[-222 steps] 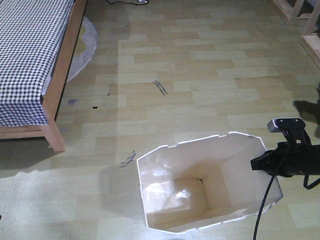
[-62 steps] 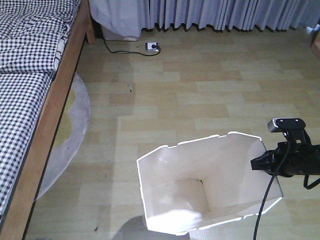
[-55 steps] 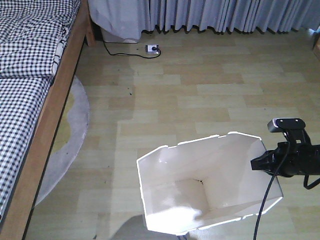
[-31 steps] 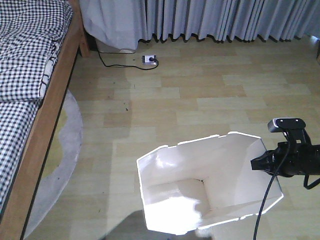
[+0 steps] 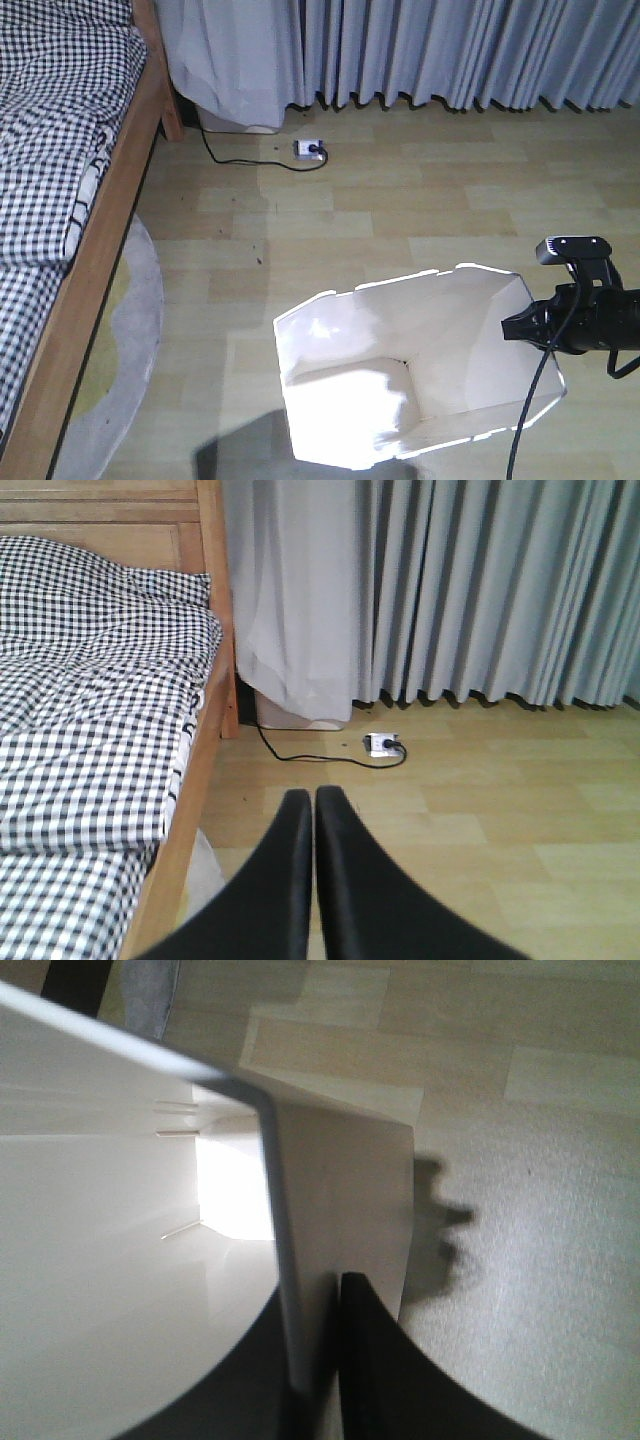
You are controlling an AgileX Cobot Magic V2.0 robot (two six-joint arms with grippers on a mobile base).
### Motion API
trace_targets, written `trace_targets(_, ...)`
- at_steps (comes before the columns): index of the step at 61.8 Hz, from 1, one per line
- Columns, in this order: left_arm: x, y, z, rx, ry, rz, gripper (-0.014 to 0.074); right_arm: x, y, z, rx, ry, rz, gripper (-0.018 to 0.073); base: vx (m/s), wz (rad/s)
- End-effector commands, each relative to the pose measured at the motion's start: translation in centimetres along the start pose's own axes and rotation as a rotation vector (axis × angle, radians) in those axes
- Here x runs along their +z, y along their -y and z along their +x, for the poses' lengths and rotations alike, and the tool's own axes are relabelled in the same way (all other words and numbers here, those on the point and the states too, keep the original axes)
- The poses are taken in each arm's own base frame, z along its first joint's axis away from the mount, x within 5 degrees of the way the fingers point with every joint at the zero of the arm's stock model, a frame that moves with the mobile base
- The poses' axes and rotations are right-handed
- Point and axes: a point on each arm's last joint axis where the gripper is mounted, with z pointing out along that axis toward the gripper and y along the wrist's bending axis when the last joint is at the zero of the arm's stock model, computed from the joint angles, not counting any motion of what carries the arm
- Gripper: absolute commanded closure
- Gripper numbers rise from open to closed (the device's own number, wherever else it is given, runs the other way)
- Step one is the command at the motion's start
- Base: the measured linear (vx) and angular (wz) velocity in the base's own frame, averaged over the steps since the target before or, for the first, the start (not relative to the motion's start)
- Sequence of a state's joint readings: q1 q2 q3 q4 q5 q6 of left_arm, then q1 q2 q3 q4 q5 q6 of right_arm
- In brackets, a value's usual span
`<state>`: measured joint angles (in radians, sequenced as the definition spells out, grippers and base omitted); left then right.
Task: Move trash bin to bedside with robot
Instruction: 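Carry the held bin with the right gripper toward the bed's side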
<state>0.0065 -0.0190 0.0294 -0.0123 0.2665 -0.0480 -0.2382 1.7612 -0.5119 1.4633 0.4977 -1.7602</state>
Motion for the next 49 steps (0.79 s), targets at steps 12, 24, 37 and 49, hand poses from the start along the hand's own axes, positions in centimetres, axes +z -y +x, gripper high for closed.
trace_targets(12, 0.17, 0.0, 0.24, -0.012, 0.054, 0.006, 0.0602, -1.35, -1.69, -2.13, 0.071, 0.142, -0.163, 0.0564, 0.36, 0.1)
trace_targets(24, 0.17, 0.0, 0.24, -0.012, 0.054, 0.006, 0.0602, -1.35, -1.69, -2.13, 0.071, 0.142, -0.163, 0.0564, 0.34, 0.06)
trace_targets(37, 0.17, 0.0, 0.24, -0.012, 0.054, 0.006, 0.0602, -1.35, -1.69, -2.13, 0.071, 0.142, -0.163, 0.0564, 0.34, 0.02)
trace_targets(49, 0.17, 0.0, 0.24, -0.012, 0.054, 0.006, 0.0602, -1.35, -1.69, -2.13, 0.071, 0.142, -0.163, 0.0564, 0.33, -0.04)
